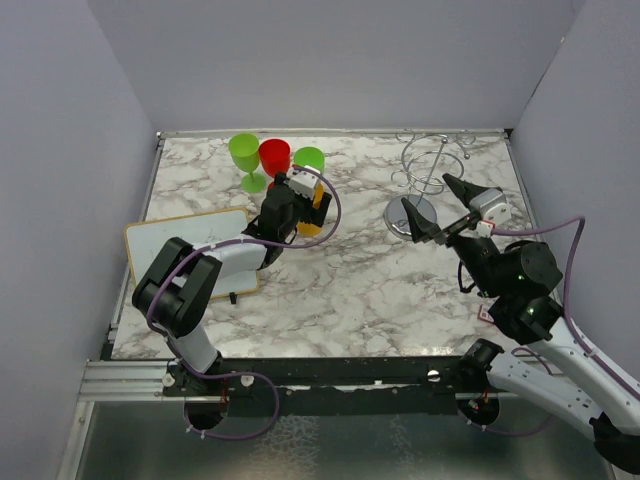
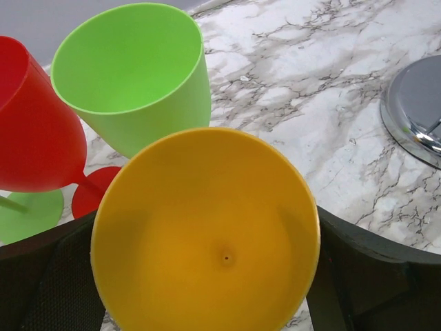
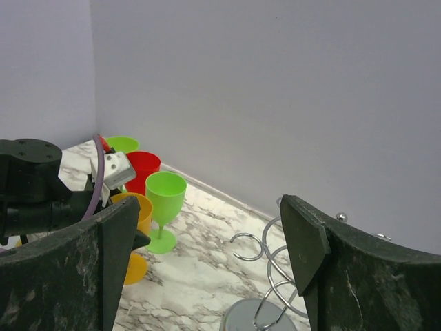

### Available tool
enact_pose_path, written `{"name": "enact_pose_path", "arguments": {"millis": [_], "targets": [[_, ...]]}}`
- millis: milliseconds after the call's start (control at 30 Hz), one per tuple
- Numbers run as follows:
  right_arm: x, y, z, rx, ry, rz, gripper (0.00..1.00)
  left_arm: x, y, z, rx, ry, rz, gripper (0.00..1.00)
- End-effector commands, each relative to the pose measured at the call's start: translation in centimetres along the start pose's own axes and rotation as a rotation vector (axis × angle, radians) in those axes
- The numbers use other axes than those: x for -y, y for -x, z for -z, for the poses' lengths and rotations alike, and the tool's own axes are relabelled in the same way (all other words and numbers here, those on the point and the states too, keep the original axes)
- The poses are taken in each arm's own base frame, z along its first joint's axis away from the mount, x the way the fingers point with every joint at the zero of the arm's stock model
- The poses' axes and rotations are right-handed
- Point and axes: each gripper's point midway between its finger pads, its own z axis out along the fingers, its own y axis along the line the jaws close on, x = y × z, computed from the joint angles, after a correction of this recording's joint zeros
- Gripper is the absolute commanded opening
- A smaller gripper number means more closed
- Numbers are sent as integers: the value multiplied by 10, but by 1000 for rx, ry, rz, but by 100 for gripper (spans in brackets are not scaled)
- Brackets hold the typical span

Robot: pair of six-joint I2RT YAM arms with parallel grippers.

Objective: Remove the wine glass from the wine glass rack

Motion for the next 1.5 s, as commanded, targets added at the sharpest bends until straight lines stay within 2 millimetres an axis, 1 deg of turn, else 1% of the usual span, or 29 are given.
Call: {"name": "enact_pose_path", "arguments": {"millis": [0, 167, 300, 433, 533, 667, 733, 800, 900, 967, 1000, 1067, 1133, 1200, 1267, 1333, 1467], "targets": [[2, -2, 4, -8, -11, 0, 84, -8, 5, 1, 8, 42, 11, 99], [3, -1, 2, -18, -21, -26, 85, -10, 5, 14, -18, 48, 36, 99], [7, -4, -1, -43, -57, -56, 88, -16, 19, 29, 13, 81, 72, 99], [14, -6, -6, -82, -108, -90, 92, -19, 31, 47, 30, 78, 138, 99], [16, -7, -7, -99, -127, -112, 93, -17, 35, 62, 41, 53, 175, 99], [18, -1, -5, -82, -134, -138, 93, -11, 47, 77, 42, 7, 192, 99], [18, 2, -3, -81, -126, -147, 93, -13, 54, 85, 44, 11, 202, 99], [18, 5, -2, -88, -122, -149, 94, -18, 61, 96, 37, 39, 216, 99], [24, 3, -1, -126, -149, -141, 94, -30, 81, 115, 28, 87, 246, 99], [30, 1, 1, -161, -185, -134, 94, -41, 102, 130, 45, 127, 268, 99], [34, 0, 2, -173, -205, -131, 94, -46, 114, 139, 63, 144, 280, 99], [46, 0, 5, -186, -277, -141, 94, -56, 145, 160, 131, 170, 299, 99], [56, -1, 8, -205, -342, -152, 94, -61, 177, 180, 214, 177, 302, 99], [61, 0, 10, -222, -375, -171, 94, -65, 208, 201, 303, 176, 303, 99], [63, 2, 11, -242, -386, -187, 94, -68, 232, 221, 381, 175, 307, 99], [64, 7, 13, -248, -386, -201, 94, -71, 249, 239, 439, 180, 309, 99], [66, 21, 17, -218, -371, -221, 94, -76, 267, 267, 520, 196, 321, 99]]}}
